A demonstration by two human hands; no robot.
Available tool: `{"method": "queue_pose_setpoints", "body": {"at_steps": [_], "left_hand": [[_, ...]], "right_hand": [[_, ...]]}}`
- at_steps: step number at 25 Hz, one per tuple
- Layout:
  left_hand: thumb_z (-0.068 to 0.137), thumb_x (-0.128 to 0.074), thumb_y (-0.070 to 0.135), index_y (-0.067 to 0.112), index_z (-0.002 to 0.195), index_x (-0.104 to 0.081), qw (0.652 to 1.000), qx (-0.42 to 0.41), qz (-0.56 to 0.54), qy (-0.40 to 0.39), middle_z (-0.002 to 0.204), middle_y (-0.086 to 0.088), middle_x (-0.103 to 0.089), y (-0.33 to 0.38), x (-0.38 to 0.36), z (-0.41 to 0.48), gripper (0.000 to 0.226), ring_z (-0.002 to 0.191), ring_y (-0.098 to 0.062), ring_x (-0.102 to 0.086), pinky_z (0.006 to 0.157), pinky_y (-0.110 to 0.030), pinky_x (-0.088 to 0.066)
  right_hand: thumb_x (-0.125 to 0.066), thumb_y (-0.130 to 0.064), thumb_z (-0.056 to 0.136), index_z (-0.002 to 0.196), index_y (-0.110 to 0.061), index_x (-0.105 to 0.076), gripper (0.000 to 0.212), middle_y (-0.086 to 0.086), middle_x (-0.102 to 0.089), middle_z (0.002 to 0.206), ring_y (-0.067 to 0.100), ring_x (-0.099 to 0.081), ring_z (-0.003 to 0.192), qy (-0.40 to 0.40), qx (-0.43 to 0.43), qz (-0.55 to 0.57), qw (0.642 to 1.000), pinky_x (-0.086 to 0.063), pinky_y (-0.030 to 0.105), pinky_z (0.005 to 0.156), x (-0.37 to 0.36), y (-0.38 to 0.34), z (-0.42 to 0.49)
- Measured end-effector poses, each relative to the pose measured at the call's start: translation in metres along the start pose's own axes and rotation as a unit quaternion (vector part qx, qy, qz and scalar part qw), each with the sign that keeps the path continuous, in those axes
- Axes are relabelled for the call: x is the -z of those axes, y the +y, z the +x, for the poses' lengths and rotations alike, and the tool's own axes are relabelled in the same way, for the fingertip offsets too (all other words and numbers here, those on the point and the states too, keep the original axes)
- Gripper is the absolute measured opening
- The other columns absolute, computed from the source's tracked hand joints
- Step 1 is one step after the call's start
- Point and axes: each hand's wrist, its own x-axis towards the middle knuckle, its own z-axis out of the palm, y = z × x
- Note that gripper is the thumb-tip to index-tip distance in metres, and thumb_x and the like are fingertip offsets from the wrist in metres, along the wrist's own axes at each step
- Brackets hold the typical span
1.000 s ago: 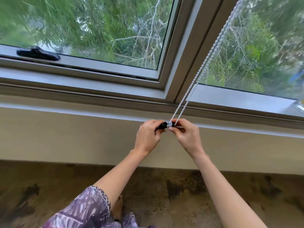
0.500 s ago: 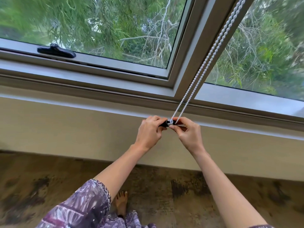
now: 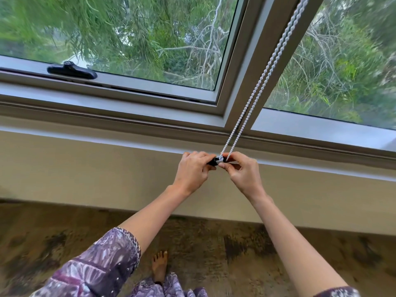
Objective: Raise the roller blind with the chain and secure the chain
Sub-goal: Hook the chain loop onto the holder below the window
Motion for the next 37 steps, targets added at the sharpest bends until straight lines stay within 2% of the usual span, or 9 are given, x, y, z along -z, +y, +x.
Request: {"method": "queue_pose_setpoints", "body": {"at_steps": [3, 7, 9, 17, 23, 30, 34, 35, 37], "left_hand": [[0.085, -0.061, 0.024, 0.025, 0.11, -0.068, 1.0, -0.001, 0.0, 0.017, 0.102, 0.006, -0.072, -0.001, -0.002, 0.0, 0.026, 0.096, -0.019, -0.063, 0.085, -0.035, -0.037], [0.083, -0.065, 0.022, 0.022, 0.107, -0.069, 0.999, 0.008, -0.011, 0.036, 0.1, 0.005, -0.073, 0.0, -0.006, 0.0, 0.025, 0.094, -0.019, -0.065, 0.083, -0.035, -0.037], [0.082, -0.066, 0.021, 0.022, 0.106, -0.069, 0.999, 0.014, -0.025, 0.043, 0.098, 0.006, -0.073, -0.001, -0.008, -0.002, 0.024, 0.092, -0.019, -0.065, 0.082, -0.033, -0.036], [0.08, -0.067, 0.02, 0.025, 0.102, -0.071, 0.999, 0.0, -0.031, 0.04, 0.091, 0.006, -0.074, 0.0, -0.008, -0.002, 0.023, 0.085, -0.019, -0.066, 0.08, -0.033, -0.035], [0.08, -0.068, 0.019, 0.028, 0.109, -0.07, 0.998, -0.011, -0.05, 0.041, 0.096, 0.009, -0.074, 0.004, -0.009, -0.001, 0.031, 0.089, -0.017, -0.066, 0.081, -0.025, -0.03], [0.079, -0.067, 0.018, 0.03, 0.104, -0.071, 0.994, 0.044, -0.069, 0.066, 0.091, 0.011, -0.075, 0.017, -0.023, 0.0, 0.027, 0.087, -0.01, -0.066, 0.084, -0.024, -0.032], [0.078, -0.068, 0.017, 0.034, 0.104, -0.071, 0.981, 0.102, -0.163, 0.035, 0.09, 0.01, -0.076, 0.025, -0.027, 0.001, 0.031, 0.086, -0.009, -0.068, 0.078, -0.021, -0.046], [0.078, -0.068, 0.019, 0.035, 0.105, -0.07, 0.975, 0.116, -0.189, 0.016, 0.091, 0.008, -0.077, 0.026, -0.029, 0.002, 0.031, 0.089, -0.011, -0.069, 0.079, -0.024, -0.049], [0.078, -0.067, 0.019, 0.033, 0.106, -0.071, 0.96, 0.141, -0.241, -0.016, 0.094, 0.005, -0.077, 0.027, -0.031, 0.001, 0.032, 0.091, -0.013, -0.07, 0.084, -0.033, -0.054]], "right_hand": [[-0.075, -0.014, 0.078, 0.089, -0.015, -0.071, 0.012, -0.009, -0.07, 0.084, 0.0, -0.064, 0.079, -0.003, 0.016, -0.022, 1.0, -0.046, 0.005, 0.069, 0.001, 0.001, 0.005], [-0.073, -0.016, 0.081, 0.086, -0.007, -0.069, 0.011, 0.005, -0.071, 0.081, 0.02, -0.066, 0.074, -0.024, 0.043, -0.059, 0.997, -0.055, 0.034, 0.069, 0.002, 0.004, 0.012], [-0.072, -0.015, 0.082, 0.087, -0.006, -0.067, 0.012, 0.007, -0.07, 0.081, 0.023, -0.066, 0.074, -0.033, 0.053, -0.059, 0.996, -0.057, 0.042, 0.069, 0.002, 0.007, 0.013], [-0.069, -0.014, 0.083, 0.088, -0.003, -0.063, 0.013, 0.009, -0.066, 0.081, 0.027, -0.063, 0.074, -0.066, 0.092, -0.081, 0.99, -0.056, 0.046, 0.068, 0.009, 0.008, 0.013], [-0.069, -0.011, 0.083, 0.088, -0.004, -0.062, 0.012, 0.008, -0.065, 0.082, 0.026, -0.061, 0.075, -0.092, 0.123, -0.112, 0.982, -0.053, 0.046, 0.069, 0.018, 0.007, 0.01], [-0.067, -0.014, 0.084, 0.089, -0.006, -0.064, 0.011, 0.008, -0.066, 0.081, 0.026, -0.061, 0.072, -0.06, 0.073, -0.11, 0.989, -0.054, 0.044, 0.069, 0.012, 0.01, 0.016], [-0.071, -0.015, 0.082, 0.094, -0.012, -0.067, 0.013, 0.0, -0.068, 0.087, 0.012, -0.064, 0.078, -0.03, 0.009, -0.033, 0.999, -0.053, 0.022, 0.071, 0.01, 0.014, 0.01], [-0.072, -0.014, 0.081, 0.096, -0.013, -0.068, 0.016, -0.003, -0.068, 0.088, 0.007, -0.064, 0.079, -0.014, -0.012, -0.004, 1.0, -0.051, 0.017, 0.07, 0.009, 0.015, 0.006], [-0.074, -0.013, 0.08, 0.099, -0.015, -0.069, 0.02, -0.006, -0.07, 0.09, 0.003, -0.065, 0.082, 0.022, -0.049, 0.047, 0.997, -0.052, 0.017, 0.071, 0.004, 0.015, -0.004]]}}
